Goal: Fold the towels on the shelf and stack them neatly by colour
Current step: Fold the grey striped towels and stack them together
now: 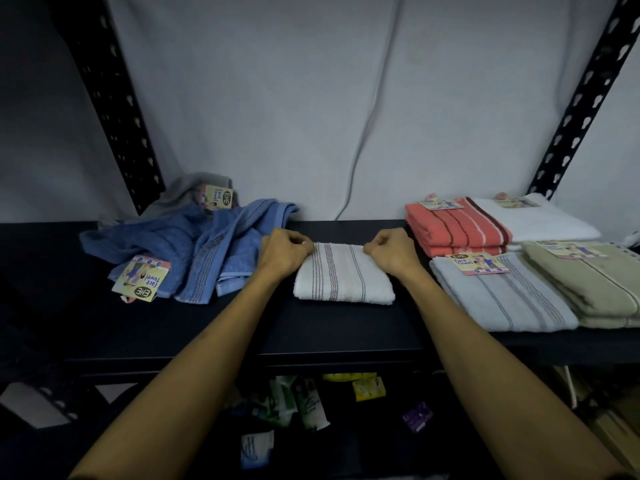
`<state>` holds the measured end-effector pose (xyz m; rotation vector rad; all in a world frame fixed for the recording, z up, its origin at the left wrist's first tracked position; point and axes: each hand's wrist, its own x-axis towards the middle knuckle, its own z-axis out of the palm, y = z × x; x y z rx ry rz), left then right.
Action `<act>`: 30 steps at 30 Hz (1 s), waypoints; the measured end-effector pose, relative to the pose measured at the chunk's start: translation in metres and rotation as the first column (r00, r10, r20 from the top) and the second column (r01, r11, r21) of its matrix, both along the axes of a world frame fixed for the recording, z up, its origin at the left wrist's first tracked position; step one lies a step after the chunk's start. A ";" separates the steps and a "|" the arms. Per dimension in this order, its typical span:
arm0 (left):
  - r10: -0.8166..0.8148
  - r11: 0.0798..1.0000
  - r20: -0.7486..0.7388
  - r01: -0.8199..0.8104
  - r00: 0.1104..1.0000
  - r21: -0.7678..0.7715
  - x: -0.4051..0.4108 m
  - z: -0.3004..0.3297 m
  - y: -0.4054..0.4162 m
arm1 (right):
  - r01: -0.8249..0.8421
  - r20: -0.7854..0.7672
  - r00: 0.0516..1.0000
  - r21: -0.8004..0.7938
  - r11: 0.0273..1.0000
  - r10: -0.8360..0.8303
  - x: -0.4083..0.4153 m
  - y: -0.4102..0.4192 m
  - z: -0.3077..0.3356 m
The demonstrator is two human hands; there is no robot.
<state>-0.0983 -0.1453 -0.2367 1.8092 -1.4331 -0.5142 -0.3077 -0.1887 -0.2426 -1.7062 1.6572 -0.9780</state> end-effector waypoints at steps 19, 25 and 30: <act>-0.392 0.920 0.532 0.327 0.751 0.217 -0.031 -0.024 0.019 | -0.361 -0.603 0.723 0.088 0.928 0.338 0.008 0.043 -0.023; -0.425 0.905 0.508 0.333 0.749 0.266 -0.020 -0.017 0.023 | -0.264 -0.704 0.627 0.211 0.941 0.334 -0.008 0.037 -0.013; -0.384 0.917 0.537 0.379 0.751 0.124 -0.024 -0.014 0.037 | -0.307 -0.762 0.607 0.034 0.951 0.224 0.011 0.041 0.010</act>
